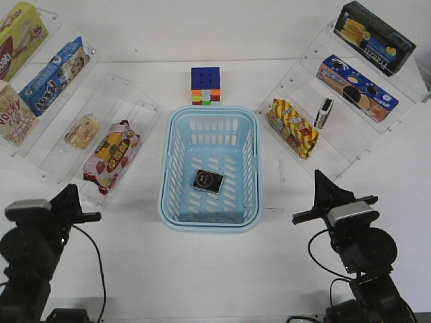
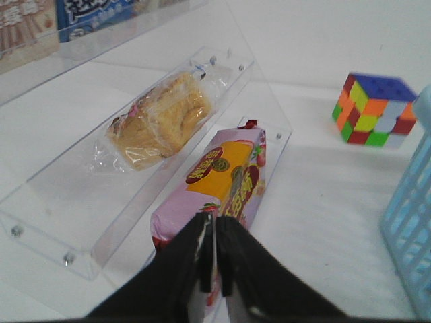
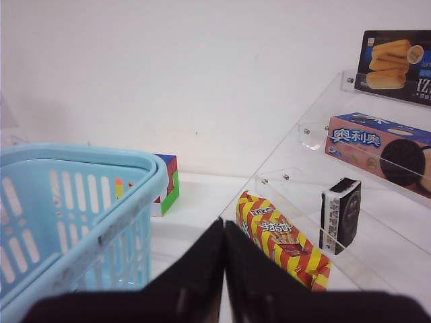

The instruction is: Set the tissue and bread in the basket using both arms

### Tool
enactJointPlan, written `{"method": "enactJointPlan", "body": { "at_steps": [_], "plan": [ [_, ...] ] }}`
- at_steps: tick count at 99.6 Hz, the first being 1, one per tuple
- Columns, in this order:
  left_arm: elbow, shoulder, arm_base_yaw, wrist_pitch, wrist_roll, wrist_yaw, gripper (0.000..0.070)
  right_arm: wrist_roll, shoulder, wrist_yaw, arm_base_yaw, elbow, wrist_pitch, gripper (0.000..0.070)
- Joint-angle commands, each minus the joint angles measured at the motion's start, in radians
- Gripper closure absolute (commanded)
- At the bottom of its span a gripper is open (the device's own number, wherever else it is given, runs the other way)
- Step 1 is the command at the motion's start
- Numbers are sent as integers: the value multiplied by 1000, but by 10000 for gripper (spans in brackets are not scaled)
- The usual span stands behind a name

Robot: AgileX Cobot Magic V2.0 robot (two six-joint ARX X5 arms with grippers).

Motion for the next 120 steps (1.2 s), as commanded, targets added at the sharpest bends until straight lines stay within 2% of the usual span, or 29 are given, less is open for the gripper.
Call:
{"method": "enactJointPlan", "body": {
  "at_steps": [1,3,4,8,11,30,37,53,72,77,82,87,95,100,104,120],
  "plan": [
    [92,132,1,-10,209,-3,549,11,6,0,5,8,9,700],
    [116,164,1,-16,229,-3,479,11,6,0,5,8,8,700],
    [182,249,1,-34,267,-3,284,11,6,0,5,8,5,700],
    [221,297,1,-44,287,-4,205,11,6,0,5,8,4,700],
    [255,337,1,-53,309,-8,173,11,6,0,5,8,5,700],
    [465,575,1,-121,512,-109,170,11,6,0,5,8,5,700],
    [532,652,0,-149,573,-123,170,11,6,0,5,8,5,700],
    [629,787,0,-164,611,-134,170,11,6,0,5,8,4,700],
    [642,888,1,-127,625,-139,173,11,6,0,5,8,4,700],
    [642,909,1,-115,625,-158,196,11,6,0,5,8,4,700],
    [642,915,1,-113,624,-189,265,11,6,0,5,8,4,700],
    [642,917,0,-109,624,-213,366,11,6,0,5,8,4,700],
    [643,916,0,-106,624,-216,587,11,6,0,5,8,4,700],
    [644,916,0,-109,623,-218,671,11,6,0,5,8,4,700],
    [644,915,0,-109,623,-219,700,11,6,0,5,8,4,700],
    [659,886,-13,-113,619,-219,700,11,6,0,5,8,4,700]
  ]
}}
